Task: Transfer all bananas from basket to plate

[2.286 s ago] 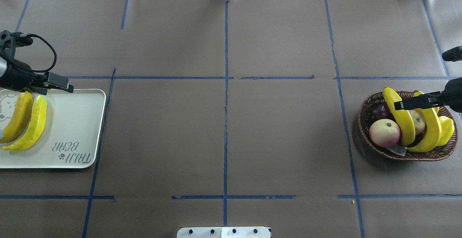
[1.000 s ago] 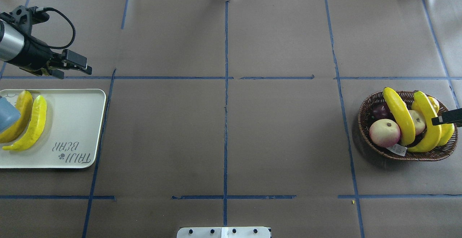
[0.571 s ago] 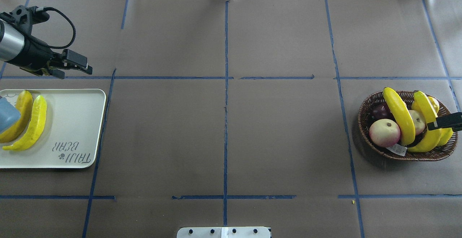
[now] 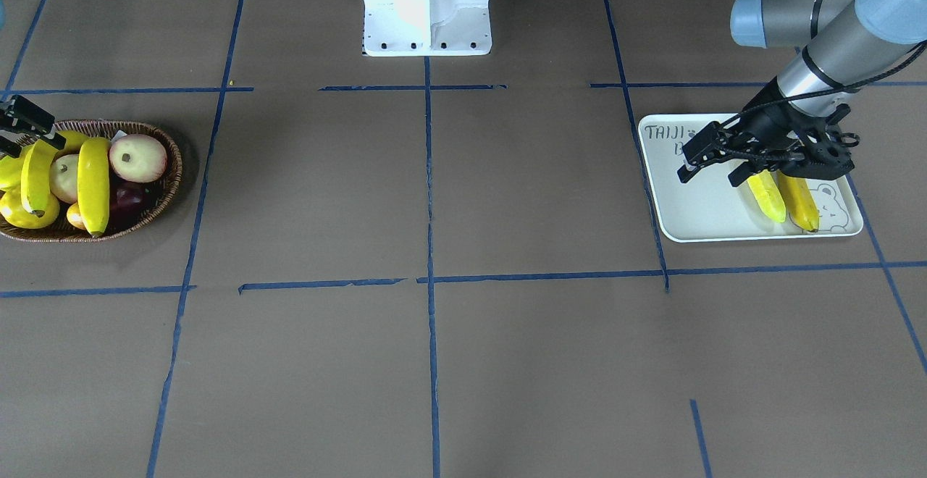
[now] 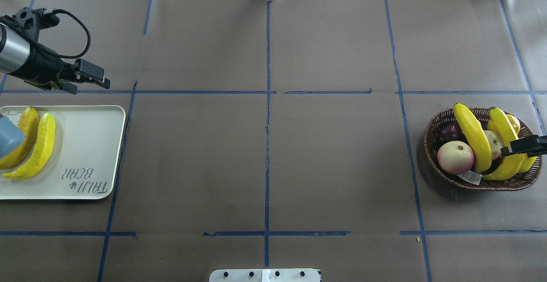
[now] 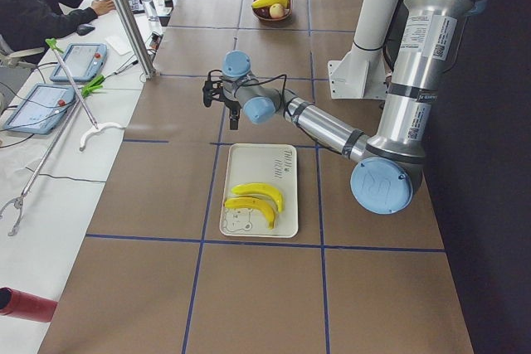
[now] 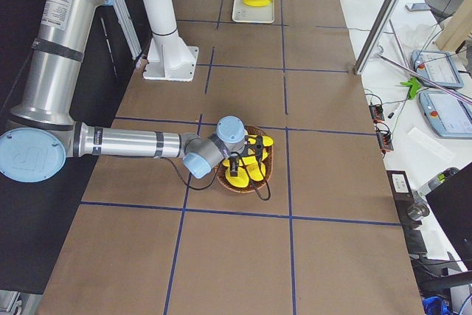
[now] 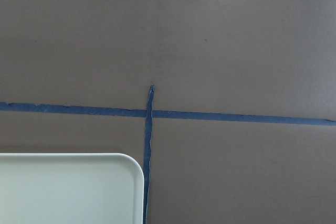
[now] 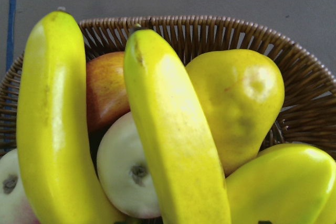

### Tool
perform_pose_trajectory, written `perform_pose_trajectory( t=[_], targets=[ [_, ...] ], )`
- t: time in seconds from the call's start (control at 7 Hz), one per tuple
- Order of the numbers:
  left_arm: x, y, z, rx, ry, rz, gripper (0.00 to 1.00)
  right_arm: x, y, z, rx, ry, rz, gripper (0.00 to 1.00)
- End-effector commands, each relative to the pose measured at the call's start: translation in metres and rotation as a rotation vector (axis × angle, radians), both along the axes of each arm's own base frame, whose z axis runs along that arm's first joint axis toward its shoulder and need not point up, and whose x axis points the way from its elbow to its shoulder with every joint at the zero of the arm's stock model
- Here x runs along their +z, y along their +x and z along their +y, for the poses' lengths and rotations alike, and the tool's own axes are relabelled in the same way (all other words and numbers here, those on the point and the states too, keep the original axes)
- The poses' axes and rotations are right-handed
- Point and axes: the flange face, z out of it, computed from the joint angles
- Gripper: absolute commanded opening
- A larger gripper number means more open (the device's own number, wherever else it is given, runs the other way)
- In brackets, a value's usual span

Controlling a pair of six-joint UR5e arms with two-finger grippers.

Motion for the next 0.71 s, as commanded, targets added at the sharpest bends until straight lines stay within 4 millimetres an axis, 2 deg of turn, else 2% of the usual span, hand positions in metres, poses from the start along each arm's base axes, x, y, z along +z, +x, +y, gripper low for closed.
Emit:
perform_pose_trajectory(
  t=[0.0, 0.14, 0.29, 0.43, 0.57],
  targets=[
    [-0.001, 0.001, -0.001, 0.000, 0.001, 0.000, 0.99, 0.000, -0.003, -0.003, -0.004, 0.005, -0.002, 0.52],
    [-0.001, 0.001, -0.001, 0.000, 0.001, 0.000, 0.99, 0.000, -0.003, -0.003, -0.004, 0.009, -0.004, 0.33],
    [-0.002, 0.001, -0.001, 0.000, 0.002, 0.001, 0.99, -0.004, -0.003, -0.004, -0.003, 0.016, -0.007, 0.10],
    [-0.002, 0.001, -0.001, 0.000, 0.002, 0.001, 0.99, -0.007, -0.003, -0.004, -0.003, 0.028, -0.014, 0.02],
    [0.000, 0.001, -0.001, 0.000, -0.001, 0.000, 0.99, -0.010, -0.002, -0.004, 0.001, 0.042, -0.026, 0.01]
  ],
)
